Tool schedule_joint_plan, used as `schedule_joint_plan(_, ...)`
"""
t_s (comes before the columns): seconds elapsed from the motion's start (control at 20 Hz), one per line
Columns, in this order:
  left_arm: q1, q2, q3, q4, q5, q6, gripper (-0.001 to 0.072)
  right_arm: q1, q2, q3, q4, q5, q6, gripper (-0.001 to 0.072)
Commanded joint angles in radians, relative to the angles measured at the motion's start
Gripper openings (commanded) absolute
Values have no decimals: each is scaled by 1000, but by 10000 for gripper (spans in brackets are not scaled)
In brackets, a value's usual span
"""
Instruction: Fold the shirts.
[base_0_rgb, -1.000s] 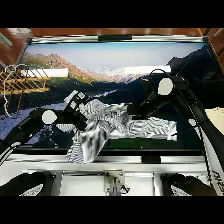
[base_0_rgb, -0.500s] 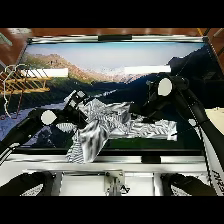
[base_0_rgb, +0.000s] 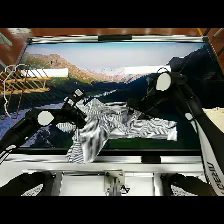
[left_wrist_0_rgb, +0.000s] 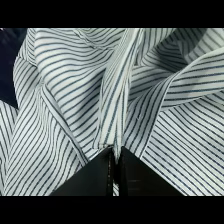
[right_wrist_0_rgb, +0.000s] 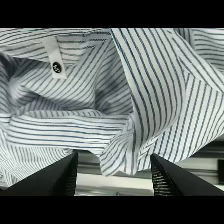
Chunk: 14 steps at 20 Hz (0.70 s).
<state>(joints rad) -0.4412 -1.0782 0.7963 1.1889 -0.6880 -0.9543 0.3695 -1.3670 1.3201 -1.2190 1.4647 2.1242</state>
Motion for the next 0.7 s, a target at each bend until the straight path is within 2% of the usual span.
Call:
schedule_joint_plan(0.0,0,3,1,-1,0,0,62,0,-102,6,11,86,-18,490)
schedule_joint_plan(0.05,0,3,1,-1,0,0,62,-1,-122,6,-3,69,-6,372)
schedule_joint_plan(0.1,0,5,1,1,0,0,62,-1,-132,6,-5,55,-5,196)
schedule_joint_plan(0.15,2,8,1,3,1,0,62,-1,-133,7,-6,66,-21,72)
schedule_joint_plan(0.3,55,29,6,5,0,-8,62,-1,-124,47,-47,262,-147,74)
schedule_joint_plan(0.4,110,58,42,5,-4,-108,63,0,-97,111,-145,366,-208,74)
schedule_joint_plan(0.5,146,98,111,-1,-4,-206,63,0,-48,203,-210,349,-245,74)
schedule_joint_plan(0.65,152,151,235,-84,-29,-256,63,4,9,368,-215,208,-261,73)
